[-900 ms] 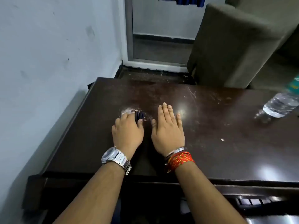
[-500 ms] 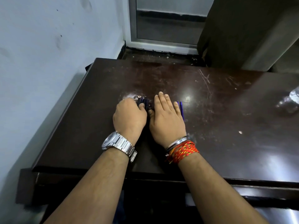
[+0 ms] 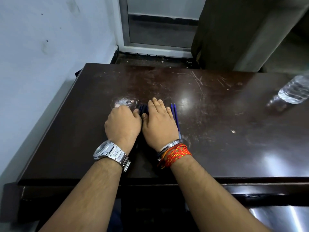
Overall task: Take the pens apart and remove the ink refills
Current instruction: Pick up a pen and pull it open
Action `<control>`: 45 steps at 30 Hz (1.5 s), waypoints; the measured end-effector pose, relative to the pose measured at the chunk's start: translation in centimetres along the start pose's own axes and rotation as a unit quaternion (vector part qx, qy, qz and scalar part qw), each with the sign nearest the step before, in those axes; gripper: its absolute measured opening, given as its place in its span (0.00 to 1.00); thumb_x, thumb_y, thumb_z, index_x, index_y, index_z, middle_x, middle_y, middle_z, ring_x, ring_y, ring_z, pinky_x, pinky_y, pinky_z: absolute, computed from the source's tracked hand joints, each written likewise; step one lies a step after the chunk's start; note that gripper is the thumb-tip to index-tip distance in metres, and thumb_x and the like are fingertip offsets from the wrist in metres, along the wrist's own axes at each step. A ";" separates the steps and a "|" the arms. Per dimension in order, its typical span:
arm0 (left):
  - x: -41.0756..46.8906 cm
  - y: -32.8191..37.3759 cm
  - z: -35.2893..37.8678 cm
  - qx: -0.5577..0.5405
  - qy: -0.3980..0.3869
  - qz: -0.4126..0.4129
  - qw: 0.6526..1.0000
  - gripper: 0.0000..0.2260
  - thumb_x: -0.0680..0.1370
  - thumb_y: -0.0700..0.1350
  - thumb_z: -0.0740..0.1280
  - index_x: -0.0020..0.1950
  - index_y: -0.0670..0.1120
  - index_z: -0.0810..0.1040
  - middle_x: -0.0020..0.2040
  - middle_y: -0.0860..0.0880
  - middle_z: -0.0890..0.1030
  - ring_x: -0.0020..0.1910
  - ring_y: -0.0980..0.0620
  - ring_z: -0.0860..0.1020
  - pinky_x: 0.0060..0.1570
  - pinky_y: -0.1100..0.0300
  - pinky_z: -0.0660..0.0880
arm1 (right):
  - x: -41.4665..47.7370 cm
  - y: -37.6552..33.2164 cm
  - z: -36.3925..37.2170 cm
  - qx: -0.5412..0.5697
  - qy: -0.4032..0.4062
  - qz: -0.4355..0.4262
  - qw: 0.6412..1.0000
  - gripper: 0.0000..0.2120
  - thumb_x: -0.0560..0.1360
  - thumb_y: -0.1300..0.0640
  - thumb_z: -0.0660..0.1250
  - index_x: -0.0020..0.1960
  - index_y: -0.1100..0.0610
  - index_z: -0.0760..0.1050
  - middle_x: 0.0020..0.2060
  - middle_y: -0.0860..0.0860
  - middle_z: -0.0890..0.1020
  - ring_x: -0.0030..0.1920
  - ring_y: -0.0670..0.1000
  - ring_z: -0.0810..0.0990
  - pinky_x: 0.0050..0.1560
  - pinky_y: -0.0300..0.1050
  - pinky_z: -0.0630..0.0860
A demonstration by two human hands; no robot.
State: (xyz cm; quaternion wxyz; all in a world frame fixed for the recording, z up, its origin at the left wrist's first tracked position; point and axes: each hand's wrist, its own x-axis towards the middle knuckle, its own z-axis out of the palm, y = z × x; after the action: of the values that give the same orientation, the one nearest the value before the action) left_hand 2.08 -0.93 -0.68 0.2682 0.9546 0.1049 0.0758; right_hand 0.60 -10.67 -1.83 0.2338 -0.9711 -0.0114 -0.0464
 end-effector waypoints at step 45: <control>-0.9 -0.8 -1.6 -0.178 -0.013 -0.035 0.983 0.13 0.80 0.52 0.63 0.42 0.45 0.79 0.38 0.48 0.81 0.40 0.46 0.80 0.30 0.59 0.66 | 2.6 -1.8 -0.7 0.524 0.077 0.171 0.831 0.21 0.79 0.47 0.65 0.34 0.60 0.79 0.33 0.56 0.81 0.36 0.54 0.77 0.46 0.58 0.78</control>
State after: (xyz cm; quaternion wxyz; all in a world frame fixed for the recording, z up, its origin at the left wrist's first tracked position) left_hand 0.80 0.30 0.16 0.4374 0.8884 0.1199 0.0708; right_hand 3.01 -9.36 -0.16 0.7119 -0.6826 0.1507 -0.0675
